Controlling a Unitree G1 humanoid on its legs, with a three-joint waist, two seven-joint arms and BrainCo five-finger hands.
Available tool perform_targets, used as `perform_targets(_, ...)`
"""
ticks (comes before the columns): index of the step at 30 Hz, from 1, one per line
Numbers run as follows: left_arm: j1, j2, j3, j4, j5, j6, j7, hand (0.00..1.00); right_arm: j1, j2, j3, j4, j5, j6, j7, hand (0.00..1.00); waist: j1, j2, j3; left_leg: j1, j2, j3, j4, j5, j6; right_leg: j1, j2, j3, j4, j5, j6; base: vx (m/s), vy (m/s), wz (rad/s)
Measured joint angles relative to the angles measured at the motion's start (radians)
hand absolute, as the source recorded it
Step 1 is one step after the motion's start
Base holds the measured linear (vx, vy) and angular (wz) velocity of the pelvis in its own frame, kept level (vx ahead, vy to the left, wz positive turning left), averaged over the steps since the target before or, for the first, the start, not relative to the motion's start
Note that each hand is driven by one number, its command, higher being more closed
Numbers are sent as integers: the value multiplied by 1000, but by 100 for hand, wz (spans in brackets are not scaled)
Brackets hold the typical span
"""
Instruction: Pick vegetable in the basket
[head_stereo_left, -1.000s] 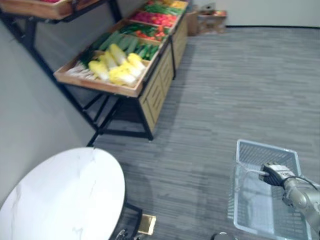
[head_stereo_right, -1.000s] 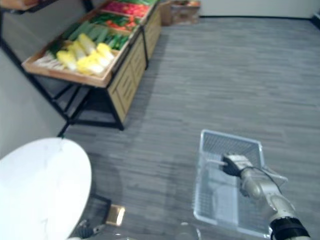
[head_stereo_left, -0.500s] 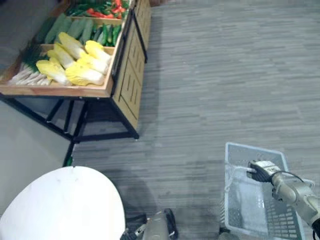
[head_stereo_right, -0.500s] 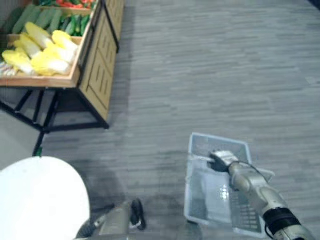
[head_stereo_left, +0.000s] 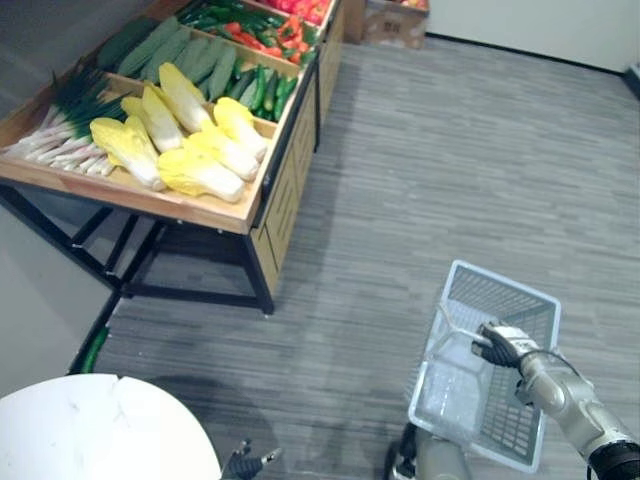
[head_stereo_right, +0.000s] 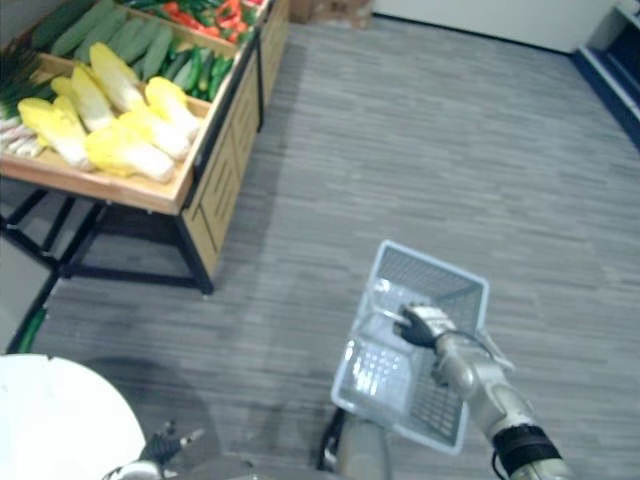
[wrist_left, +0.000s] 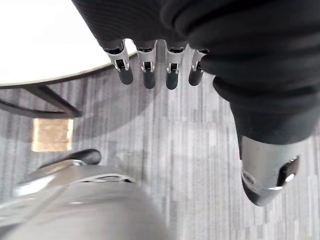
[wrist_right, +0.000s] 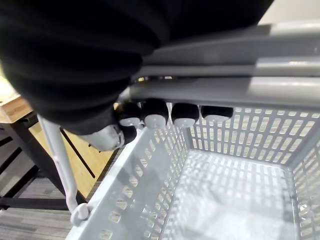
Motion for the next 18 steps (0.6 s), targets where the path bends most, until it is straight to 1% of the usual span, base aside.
perform_targets(1, -10, 0, 7, -1, 0, -1, -1, 0, 4, 0, -8, 0, 0, 2, 0, 100, -16, -1, 0, 15, 2, -18, -15, -2, -3, -5, 12, 23, -206, 35, 44, 480, -206, 92)
perform_targets(2, -11, -1, 18, -1, 5, -1, 0, 0, 7, 1, -32, -1, 0, 4, 0, 100, -21, -8, -1, 44, 4, -22, -33, -10, -17, -11, 11, 62, -367, 101, 56, 498, -226, 87)
perform_targets(3, -11, -3, 21, 0, 15, 0, 0, 0, 13, 0, -46, -2, 0, 6, 0, 100, -22, -9, 0, 58, 4, -34, -38, -17, -30, -15, 2, 78, -420, 119, 67, 648, -323, 82)
perform_targets(4, -7, -2, 26, 1, 26, 1, -1, 0, 26, 0, -74, -4, 0, 15, 0, 100, -22, -13, 1, 98, 5, -53, -42, -45, -79, -15, -24, 93, -456, 122, 73, 565, -312, 69)
perform_targets(5, 2, -1, 31, 3, 28, 3, -1, 0, 33, 0, -83, -4, 0, 25, 0, 100, -23, -15, 0, 122, 9, -65, -42, -62, -105, -9, -35, 93, -446, 155, 67, 715, -379, 71)
perform_targets(6, 6, -15, 38, 11, 29, 11, -1, 0, 36, 5, -109, 2, -1, 45, 1, 100, -20, 15, 0, 148, 51, -75, -23, -78, -132, -16, -24, 86, -352, 262, 50, 617, -371, 52)
perform_targets(7, 2, -29, 40, 17, 29, 11, -1, 0, 29, 3, -124, 3, -1, 53, 2, 100, -19, 59, -7, 133, 99, -93, 36, -64, -143, -34, 1, 73, -261, 221, 19, 616, -382, 33)
perform_targets(8, 2, -35, 45, 18, 29, 10, -1, 0, 22, 1, -124, 3, -1, 57, 7, 100, -18, 69, -8, 114, 116, -97, 82, -44, -150, -36, 11, 60, -233, 191, 7, 610, -453, 15)
perform_targets(9, 2, -48, 63, 27, 29, 10, 0, 0, 10, 3, -123, 2, -1, 59, 9, 100, -19, 75, -9, 60, 139, -114, 203, 16, -160, -29, 21, 47, -190, 142, -11, 618, -422, 10)
perform_targets(10, 2, -56, 68, 40, 34, 11, 0, 0, 18, 2, -121, 3, 0, 60, 11, 100, -21, 75, -8, -19, 163, -126, 369, 125, -173, 9, 28, 31, -176, 100, -18, 629, -391, 14)
perform_targets(11, 4, -60, 69, 48, 36, 14, 0, 0, 23, 2, -117, 3, 0, 63, 12, 100, -19, 74, -6, -55, 176, -129, 454, 208, -182, 36, 33, 25, -178, 80, -22, 603, -288, 18)
perform_targets(12, 14, -69, 69, 52, 36, 20, -1, 0, 29, 2, -108, 3, 0, 67, 13, 100, -15, 63, 2, -135, 200, -142, 643, 287, -194, 103, 41, 18, -200, 41, -39, 550, -212, 9)
perform_targets(13, 17, -72, 79, 47, 26, 17, -3, 0, 37, 1, -108, 4, 0, 74, 13, 100, -5, 68, 5, -224, 227, -119, 823, 237, -175, 172, 54, 12, -232, 22, -44, 515, -173, 6)
perform_targets(14, 17, -68, 80, 41, 24, 17, -2, 0, 42, 0, -107, 6, 0, 77, 14, 100, 6, 68, 7, -263, 238, -95, 882, 209, -160, 209, 59, 12, -252, 15, -43, 475, -120, 4)
perform_targets(15, 17, -65, 82, 28, 23, 16, 0, 0, 47, 0, -106, 16, 0, 78, 14, 100, 13, 64, 9, -324, 242, -42, 923, 161, -116, 281, 60, 6, -299, 9, -37, 442, -76, 8)
perform_targets(16, 17, -67, 86, 16, 20, 16, 0, 0, 51, -1, -106, 18, 1, 78, 14, 100, 15, 64, 9, -382, 237, 1, 894, 125, -97, 339, 61, -5, -347, 8, -35, 429, -51, 10)
perform_targets(17, 17, -67, 88, 11, 20, 16, 0, 0, 51, 0, -106, 18, 1, 78, 14, 100, 18, 64, 9, -413, 232, 19, 863, 113, -97, 362, 60, -9, -366, 6, -31, 396, -2, 11)
perform_targets(18, 16, -67, 96, 3, 20, 16, 0, 0, 53, 1, -106, 22, 3, 77, 14, 100, 24, 64, 9, -461, 216, 42, 767, 93, -95, 399, 60, -19, -399, 5, -23, 462, 84, 12)
